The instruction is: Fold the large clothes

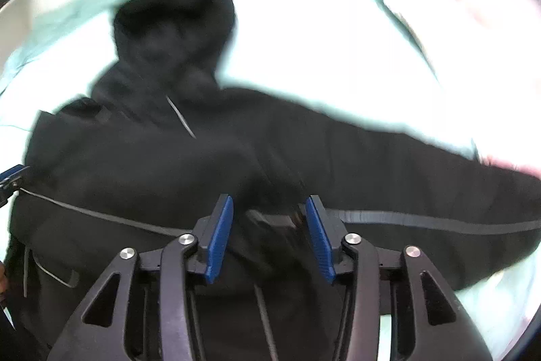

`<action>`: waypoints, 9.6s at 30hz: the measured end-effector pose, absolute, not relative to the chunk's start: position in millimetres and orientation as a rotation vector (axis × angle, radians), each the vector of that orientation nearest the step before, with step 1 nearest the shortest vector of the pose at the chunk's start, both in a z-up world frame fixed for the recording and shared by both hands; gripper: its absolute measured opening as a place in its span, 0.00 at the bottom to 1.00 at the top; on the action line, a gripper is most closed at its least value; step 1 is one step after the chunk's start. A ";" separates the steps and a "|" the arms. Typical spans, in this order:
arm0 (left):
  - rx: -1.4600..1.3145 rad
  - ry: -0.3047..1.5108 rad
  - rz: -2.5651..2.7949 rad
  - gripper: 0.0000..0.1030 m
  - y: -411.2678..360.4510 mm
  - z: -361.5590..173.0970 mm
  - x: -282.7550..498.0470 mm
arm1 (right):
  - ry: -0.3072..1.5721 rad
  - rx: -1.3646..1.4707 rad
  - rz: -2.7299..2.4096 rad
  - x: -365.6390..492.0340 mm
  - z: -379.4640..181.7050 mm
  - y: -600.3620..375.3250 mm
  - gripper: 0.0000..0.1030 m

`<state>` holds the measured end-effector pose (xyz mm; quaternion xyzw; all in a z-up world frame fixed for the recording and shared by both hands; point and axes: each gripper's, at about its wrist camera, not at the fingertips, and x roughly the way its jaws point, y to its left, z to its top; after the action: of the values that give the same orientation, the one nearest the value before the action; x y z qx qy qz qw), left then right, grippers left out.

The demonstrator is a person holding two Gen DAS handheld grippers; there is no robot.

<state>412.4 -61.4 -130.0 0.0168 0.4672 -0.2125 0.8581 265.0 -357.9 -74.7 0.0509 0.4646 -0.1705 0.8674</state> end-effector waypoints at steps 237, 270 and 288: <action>-0.008 1.007 -0.499 0.70 -197.1 -98.4 679.9 | 1.093 0.407 -0.226 540.2 -70.8 -500.9 0.60; -0.114 1.186 -0.558 0.44 -170.5 -210.2 717.5 | 1.201 0.388 -0.118 538.3 -164.0 -529.2 0.15; 0.020 1.138 -0.656 0.55 -243.8 -162.2 707.0 | 1.107 0.315 0.036 577.3 -134.3 -480.4 0.62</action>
<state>707.0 -243.8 -162.2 0.0091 0.5288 -0.3050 0.7920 577.3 -480.4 -134.3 0.1491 0.5235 0.0170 0.8387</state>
